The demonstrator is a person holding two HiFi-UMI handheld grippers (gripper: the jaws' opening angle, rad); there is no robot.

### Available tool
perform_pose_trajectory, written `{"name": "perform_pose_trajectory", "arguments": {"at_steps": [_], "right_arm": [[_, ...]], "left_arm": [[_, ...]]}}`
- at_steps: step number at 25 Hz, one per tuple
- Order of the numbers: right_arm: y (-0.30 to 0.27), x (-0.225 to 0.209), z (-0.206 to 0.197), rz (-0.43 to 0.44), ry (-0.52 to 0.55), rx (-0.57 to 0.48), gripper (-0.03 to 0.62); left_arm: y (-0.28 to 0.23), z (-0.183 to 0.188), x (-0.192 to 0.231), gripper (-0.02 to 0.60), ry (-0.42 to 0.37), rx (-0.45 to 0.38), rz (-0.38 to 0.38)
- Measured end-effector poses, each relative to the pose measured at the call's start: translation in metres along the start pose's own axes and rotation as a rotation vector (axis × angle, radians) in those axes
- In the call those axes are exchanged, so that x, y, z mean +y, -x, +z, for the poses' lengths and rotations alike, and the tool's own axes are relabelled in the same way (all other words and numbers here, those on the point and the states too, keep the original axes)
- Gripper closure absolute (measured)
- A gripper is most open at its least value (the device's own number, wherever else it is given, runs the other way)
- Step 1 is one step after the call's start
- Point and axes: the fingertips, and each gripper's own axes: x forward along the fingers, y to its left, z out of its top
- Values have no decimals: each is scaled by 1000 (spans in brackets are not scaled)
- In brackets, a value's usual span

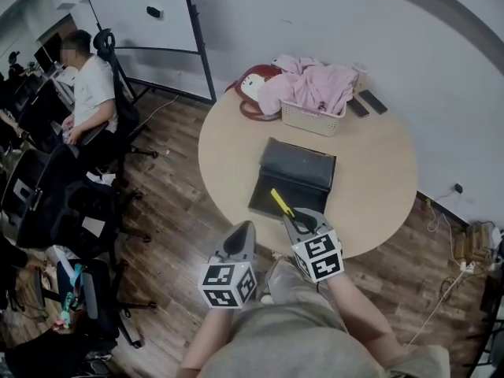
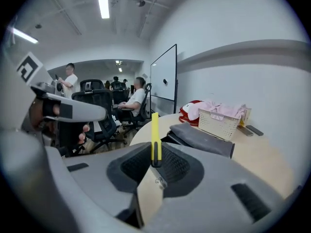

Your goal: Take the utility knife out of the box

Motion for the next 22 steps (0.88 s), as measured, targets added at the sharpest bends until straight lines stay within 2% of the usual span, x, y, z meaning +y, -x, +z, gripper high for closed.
{"name": "perform_pose_trajectory", "arguments": {"at_steps": [9,22], "right_arm": [[45,8,11,-36,-80,-106,539],[70,23,10,-31,-110,-164,539]], "left_arm": [[14,-5,-16,577,-7,-14,-20],[32,-13,-24,578,-25,-20,-28]]}}
